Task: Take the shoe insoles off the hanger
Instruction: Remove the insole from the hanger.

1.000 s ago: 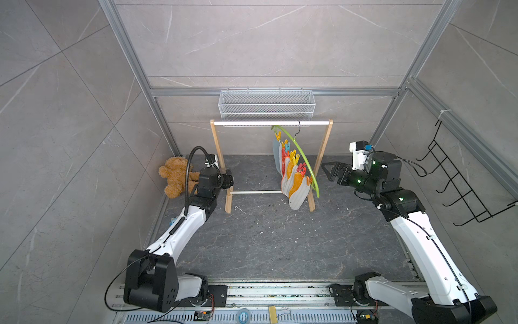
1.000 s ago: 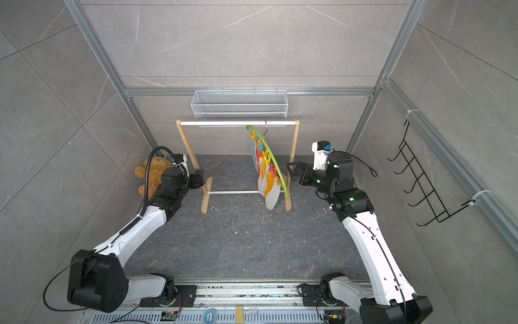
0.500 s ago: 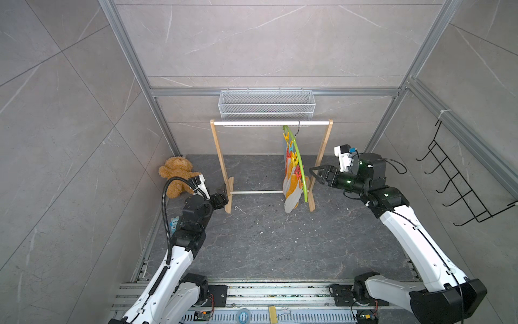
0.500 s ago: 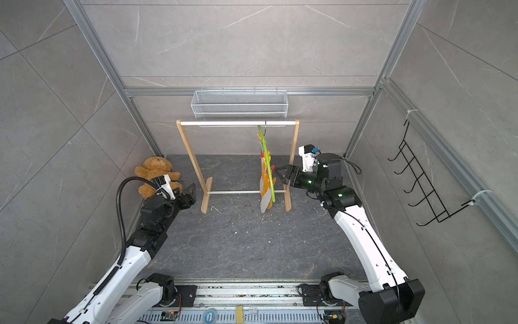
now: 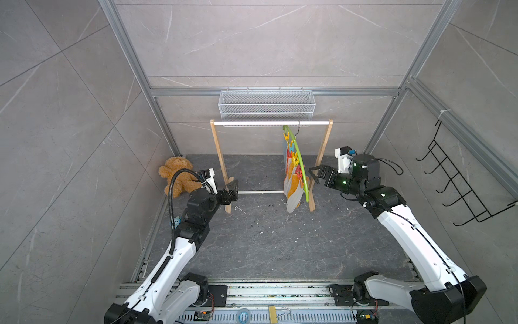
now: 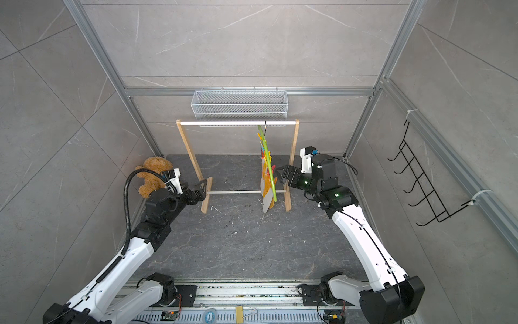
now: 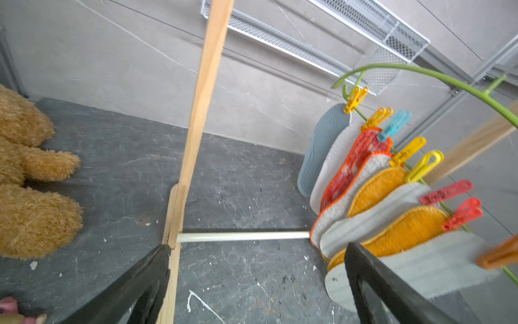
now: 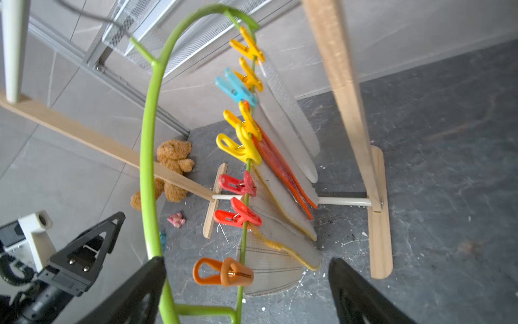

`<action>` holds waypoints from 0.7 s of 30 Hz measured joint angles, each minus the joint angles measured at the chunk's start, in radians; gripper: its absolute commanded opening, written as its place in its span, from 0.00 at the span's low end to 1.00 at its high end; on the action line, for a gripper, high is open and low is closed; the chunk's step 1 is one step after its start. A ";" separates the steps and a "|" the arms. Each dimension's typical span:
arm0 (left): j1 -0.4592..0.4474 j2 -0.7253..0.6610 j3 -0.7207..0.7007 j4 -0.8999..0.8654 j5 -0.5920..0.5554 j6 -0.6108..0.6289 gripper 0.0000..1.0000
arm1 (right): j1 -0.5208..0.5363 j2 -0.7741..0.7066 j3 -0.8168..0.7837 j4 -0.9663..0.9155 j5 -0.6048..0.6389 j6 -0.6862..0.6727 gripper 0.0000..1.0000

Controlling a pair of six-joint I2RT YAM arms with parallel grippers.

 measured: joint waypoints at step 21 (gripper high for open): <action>-0.523 0.353 -0.190 0.487 -0.187 0.192 0.74 | -0.029 -0.184 -0.220 -0.078 0.349 -0.010 1.00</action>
